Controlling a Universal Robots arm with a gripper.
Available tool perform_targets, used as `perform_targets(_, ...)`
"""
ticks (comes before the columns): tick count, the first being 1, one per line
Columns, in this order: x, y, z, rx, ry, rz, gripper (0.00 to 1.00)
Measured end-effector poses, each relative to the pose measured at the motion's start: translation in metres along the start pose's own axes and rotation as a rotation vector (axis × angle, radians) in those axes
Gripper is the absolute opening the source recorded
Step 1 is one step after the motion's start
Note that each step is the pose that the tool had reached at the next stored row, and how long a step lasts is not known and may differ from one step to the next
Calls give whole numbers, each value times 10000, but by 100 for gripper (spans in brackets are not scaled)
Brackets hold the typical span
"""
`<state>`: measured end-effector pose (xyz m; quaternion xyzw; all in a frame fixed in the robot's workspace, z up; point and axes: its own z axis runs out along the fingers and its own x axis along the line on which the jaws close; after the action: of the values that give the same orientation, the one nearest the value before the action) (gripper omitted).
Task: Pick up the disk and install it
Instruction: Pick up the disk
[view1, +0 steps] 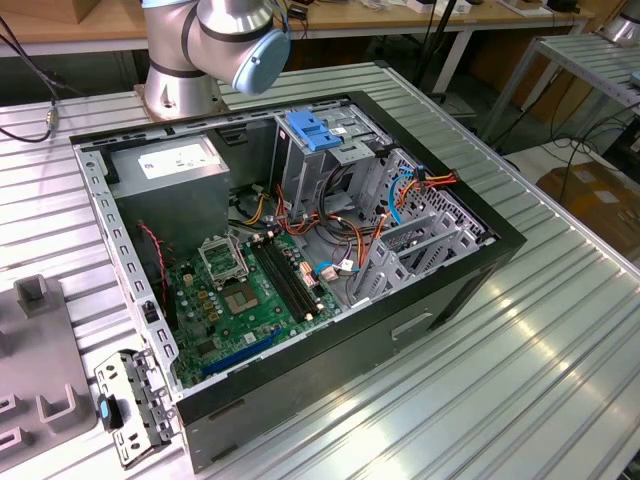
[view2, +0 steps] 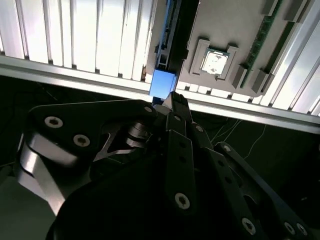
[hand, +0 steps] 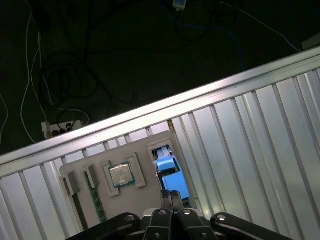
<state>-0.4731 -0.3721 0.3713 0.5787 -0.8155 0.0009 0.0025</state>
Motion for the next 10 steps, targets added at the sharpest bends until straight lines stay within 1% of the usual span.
perform_targets(5, 0, 0, 0, 1, -1, -48, 11)
perform_targets(7, 0, 0, 0, 2, 0, -187, 11)
perform_targets(10, 0, 0, 0, 4, 1, -656, 11)
